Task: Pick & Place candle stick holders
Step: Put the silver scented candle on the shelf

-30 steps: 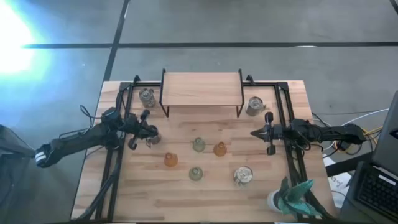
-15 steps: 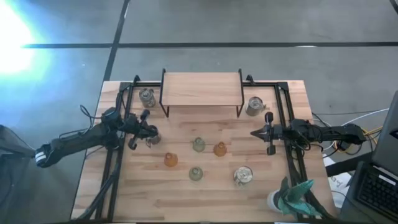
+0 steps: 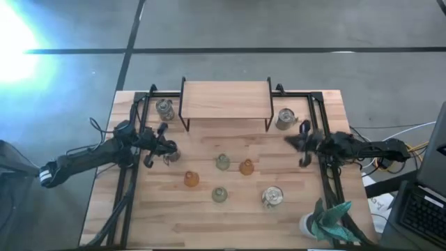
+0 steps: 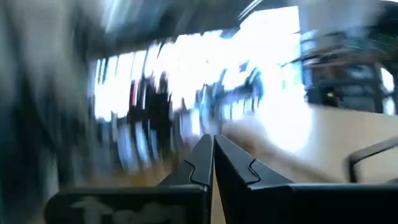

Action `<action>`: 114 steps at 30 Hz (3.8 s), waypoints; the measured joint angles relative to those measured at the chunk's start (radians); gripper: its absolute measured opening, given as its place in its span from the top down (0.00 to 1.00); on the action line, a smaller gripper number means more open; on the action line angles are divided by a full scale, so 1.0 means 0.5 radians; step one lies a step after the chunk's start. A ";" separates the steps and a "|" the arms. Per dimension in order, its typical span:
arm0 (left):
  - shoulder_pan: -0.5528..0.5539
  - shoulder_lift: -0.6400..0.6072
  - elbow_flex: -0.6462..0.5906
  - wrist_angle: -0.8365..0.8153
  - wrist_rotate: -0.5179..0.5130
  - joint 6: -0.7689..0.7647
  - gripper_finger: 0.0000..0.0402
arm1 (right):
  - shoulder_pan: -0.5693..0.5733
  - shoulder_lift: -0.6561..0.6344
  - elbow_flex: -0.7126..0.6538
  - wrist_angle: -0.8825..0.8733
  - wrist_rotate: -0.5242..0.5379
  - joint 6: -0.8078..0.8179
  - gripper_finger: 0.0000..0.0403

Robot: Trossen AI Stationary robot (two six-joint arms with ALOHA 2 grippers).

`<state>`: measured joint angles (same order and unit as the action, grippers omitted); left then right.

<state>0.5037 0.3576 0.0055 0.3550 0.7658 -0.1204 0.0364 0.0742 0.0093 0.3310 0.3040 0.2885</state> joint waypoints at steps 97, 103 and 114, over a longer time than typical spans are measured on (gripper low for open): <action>0.000 0.000 0.000 -0.001 0.000 0.000 0.96 | -1.853 2.512 2.393 -3.100 -0.877 -0.331 0.51; -0.001 0.001 0.000 0.000 0.000 0.000 0.96 | -1.851 2.760 2.393 -3.044 -0.864 -0.369 0.39; -0.001 0.000 0.000 0.000 0.000 0.000 0.96 | -1.856 2.814 2.393 -2.890 -0.507 -0.427 0.41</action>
<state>0.5034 0.3579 0.0057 0.3548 0.7658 -0.1204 -0.8916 1.4813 1.2057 -1.1142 0.0506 0.0749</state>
